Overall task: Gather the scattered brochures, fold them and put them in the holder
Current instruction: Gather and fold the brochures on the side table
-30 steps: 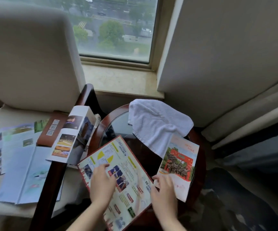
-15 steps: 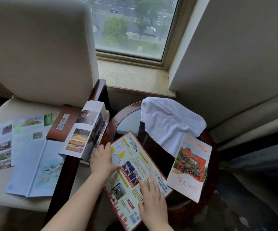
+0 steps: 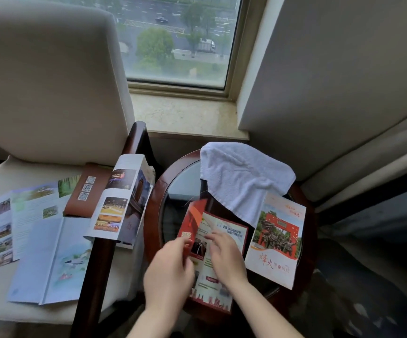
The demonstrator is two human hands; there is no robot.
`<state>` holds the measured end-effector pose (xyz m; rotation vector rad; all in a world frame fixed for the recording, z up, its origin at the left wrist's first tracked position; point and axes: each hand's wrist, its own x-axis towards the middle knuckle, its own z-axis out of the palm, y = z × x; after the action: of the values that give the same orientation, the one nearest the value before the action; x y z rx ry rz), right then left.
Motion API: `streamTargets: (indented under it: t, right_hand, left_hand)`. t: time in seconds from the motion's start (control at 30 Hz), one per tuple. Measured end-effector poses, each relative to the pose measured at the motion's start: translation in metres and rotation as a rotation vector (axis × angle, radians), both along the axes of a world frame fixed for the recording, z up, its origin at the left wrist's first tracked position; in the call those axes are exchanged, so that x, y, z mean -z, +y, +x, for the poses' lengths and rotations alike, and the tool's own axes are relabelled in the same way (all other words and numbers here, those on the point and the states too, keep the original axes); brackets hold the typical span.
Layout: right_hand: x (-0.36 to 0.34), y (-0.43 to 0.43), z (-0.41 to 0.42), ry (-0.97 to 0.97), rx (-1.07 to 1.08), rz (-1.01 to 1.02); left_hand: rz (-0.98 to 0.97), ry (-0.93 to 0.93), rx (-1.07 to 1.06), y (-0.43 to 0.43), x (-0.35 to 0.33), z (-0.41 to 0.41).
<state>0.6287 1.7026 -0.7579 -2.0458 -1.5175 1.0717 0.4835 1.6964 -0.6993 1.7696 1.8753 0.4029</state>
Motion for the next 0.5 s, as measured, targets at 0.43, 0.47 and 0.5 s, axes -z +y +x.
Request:
streamTargets:
  t: [0.43, 0.47, 0.5]
  right_hand:
    - [0.025, 0.001, -0.008, 0.17, 0.374, -0.306]
    - [0.024, 0.006, -0.009, 0.189, 0.373, -0.288]
    - [0.021, 0.011, -0.011, 0.23, 0.37, -0.267]
  left_hand:
    - [-0.164, -0.034, 0.092, 0.014, 0.063, 0.018]
    - [-0.145, -0.051, 0.009, 0.022, 0.063, 0.013]
    - [-0.164, -0.074, -0.061, 0.031, 0.064, 0.008]
